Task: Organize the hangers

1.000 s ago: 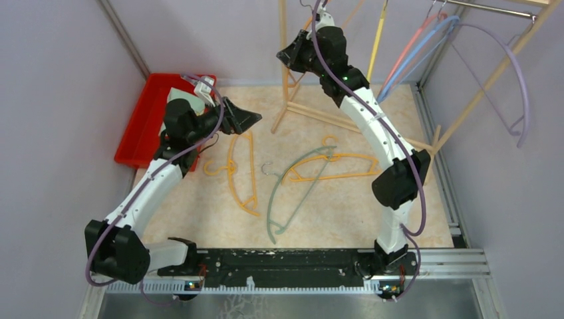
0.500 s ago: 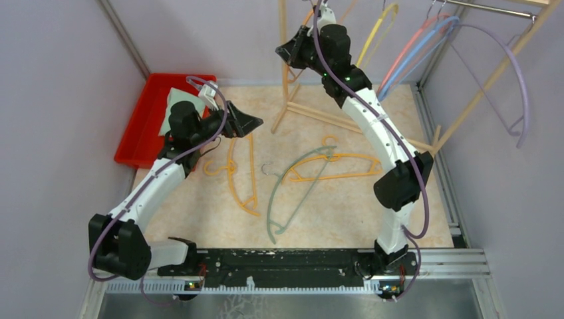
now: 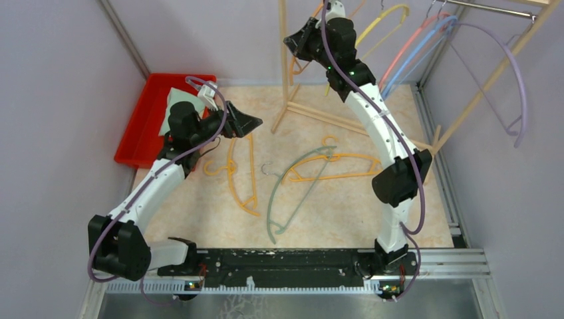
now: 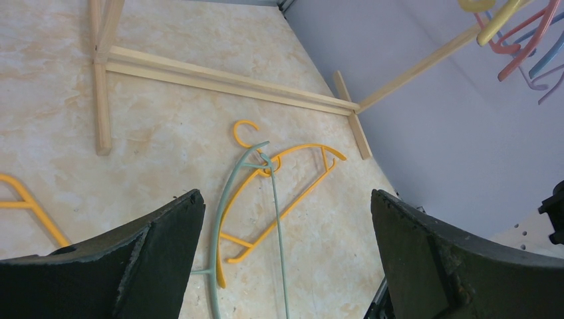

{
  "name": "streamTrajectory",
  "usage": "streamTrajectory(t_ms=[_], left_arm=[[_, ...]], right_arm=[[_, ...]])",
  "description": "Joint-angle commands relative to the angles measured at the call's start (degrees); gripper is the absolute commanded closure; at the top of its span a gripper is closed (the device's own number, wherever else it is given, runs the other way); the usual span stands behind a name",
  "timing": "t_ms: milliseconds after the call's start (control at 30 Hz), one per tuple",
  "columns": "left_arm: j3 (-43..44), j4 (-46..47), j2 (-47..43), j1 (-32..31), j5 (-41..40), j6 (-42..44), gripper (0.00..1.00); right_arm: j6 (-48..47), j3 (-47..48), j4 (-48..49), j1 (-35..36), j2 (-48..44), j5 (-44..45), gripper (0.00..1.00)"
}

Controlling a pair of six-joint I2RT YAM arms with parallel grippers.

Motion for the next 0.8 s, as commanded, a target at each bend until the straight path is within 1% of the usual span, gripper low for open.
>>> streamTrajectory(t_ms=[0,333,533,567,633,767], left_arm=[[0.1,0.3,-0.8,0.4,0.1,0.9,0.00],[-0.3,0.4,-0.7,0.5,-0.1,0.8,0.00],[-0.7,0.6,-0.7,0.6,-0.4,0.7,0.00],[-0.7,0.6,-0.6,0.6,-0.4,0.8,0.00],[-0.7,0.7,-0.5,0.6,-0.3,0.7,0.00],[-1.0,0.9,-0.5,0.6,-0.2,0.5,0.00]], right_arm=[[-0.1,3.9,3.0,-1.2,-0.4,1.6,1.00],[2.5,4.1,0.1,-4.0,0.6,2.5,1.00],[3.7,2.0,-0.9,-5.1,0.2,2.1,1.00],[3.9,1.6,-0.9,-5.1,0.0,2.1,0.98],[4.0,0.9,-1.1,-5.2,-0.5,2.4,0.90],[4.2,-2.0,-0.3,-5.2,-2.8,3.8,0.69]])
